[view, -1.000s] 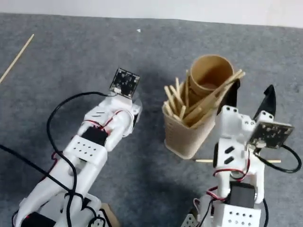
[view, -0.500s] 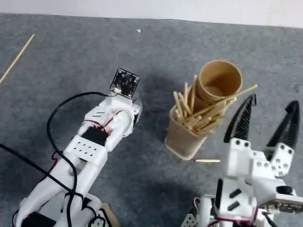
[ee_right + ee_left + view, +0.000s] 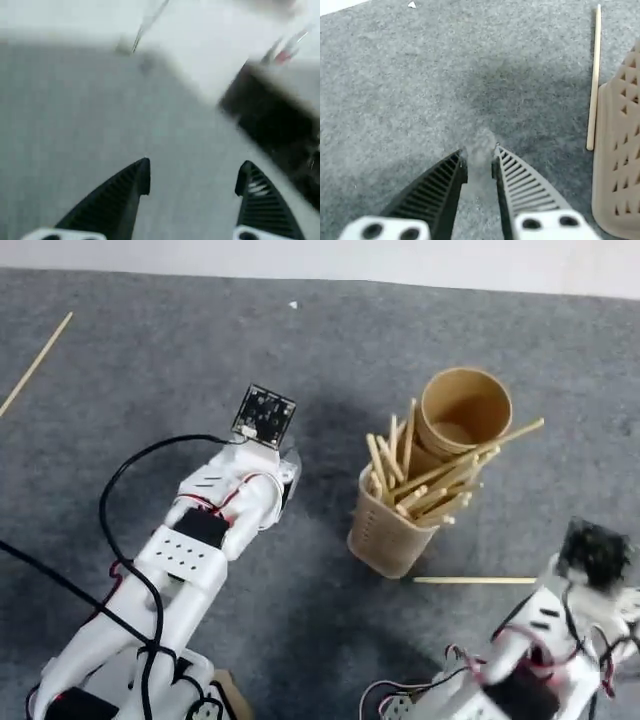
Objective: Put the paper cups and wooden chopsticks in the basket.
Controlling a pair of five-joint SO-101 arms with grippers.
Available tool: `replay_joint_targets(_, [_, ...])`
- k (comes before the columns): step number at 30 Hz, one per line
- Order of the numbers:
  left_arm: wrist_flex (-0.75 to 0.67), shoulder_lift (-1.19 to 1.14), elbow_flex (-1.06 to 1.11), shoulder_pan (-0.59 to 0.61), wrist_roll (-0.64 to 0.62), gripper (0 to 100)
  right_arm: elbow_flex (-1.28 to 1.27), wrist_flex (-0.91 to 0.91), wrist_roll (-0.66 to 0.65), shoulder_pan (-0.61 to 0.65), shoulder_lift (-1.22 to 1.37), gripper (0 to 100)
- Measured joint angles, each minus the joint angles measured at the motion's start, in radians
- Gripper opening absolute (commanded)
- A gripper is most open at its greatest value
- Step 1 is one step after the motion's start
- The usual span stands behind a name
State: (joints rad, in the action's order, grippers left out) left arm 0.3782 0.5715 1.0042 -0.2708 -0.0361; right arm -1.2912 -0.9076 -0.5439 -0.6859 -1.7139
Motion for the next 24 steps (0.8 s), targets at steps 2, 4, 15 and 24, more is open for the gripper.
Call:
replay_joint_targets(2, [0.0,0.0,0.0,0.0,0.0,12,-0.115,0.005,-0.041,0.0,0.032,28.8])
replay_joint_targets(4, [0.0,0.0,0.0,0.0,0.0,12,-0.212,0.041,-0.052,0.0,0.057,28.8])
replay_joint_targets(15, [0.0,0.0,0.017,0.0,0.0,12,-0.212,-0.021,0.114,0.015,0.316,21.3])
replay_joint_targets(24, [0.0,0.0,0.017,-0.006,0.0,12,0.037,0.061,0.344,0.112,0.778,19.5])
